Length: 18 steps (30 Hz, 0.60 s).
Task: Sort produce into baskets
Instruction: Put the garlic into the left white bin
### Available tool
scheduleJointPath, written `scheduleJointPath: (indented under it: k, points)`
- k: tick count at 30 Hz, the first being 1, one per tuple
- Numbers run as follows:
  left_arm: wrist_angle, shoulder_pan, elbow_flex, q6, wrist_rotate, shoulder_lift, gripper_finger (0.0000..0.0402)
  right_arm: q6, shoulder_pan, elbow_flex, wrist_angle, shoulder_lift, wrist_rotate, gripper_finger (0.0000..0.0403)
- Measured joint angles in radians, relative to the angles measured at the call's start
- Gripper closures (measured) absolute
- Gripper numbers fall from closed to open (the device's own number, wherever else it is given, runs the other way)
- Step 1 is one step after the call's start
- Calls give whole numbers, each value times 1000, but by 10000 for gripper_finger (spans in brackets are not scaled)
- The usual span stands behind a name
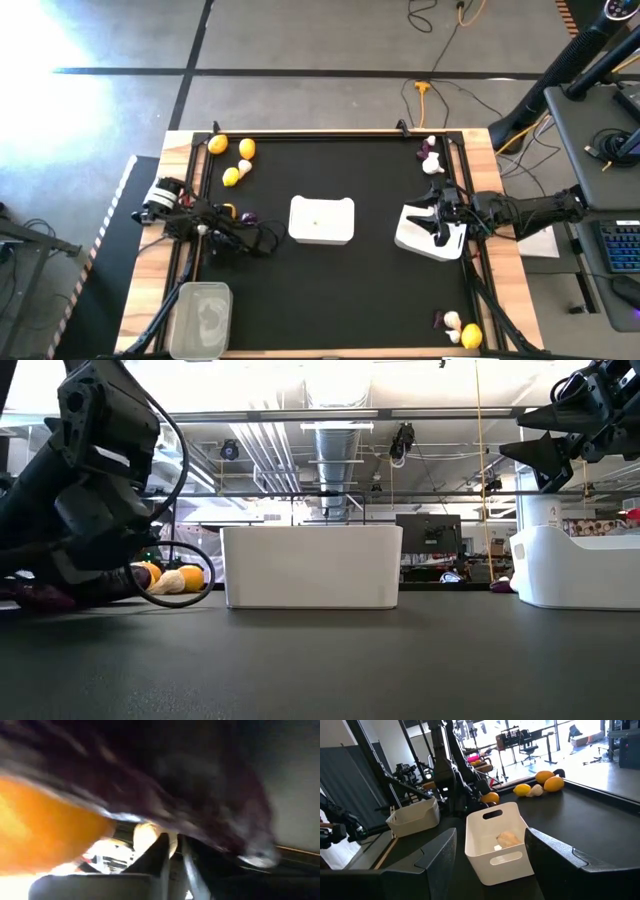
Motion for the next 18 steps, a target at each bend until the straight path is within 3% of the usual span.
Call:
scheduleJointPath:
  k: [2,6,18]
  points:
    - [-20,-1,23,-33,41,-3,393,0,0,0,0,0,0,174]
    - [-26,-3,93,-59,83,-9,393,0,0,0,0,0,0,174]
    - [-37,-11,200,-59,57,-68,401,0,0,0,0,0,0,174]
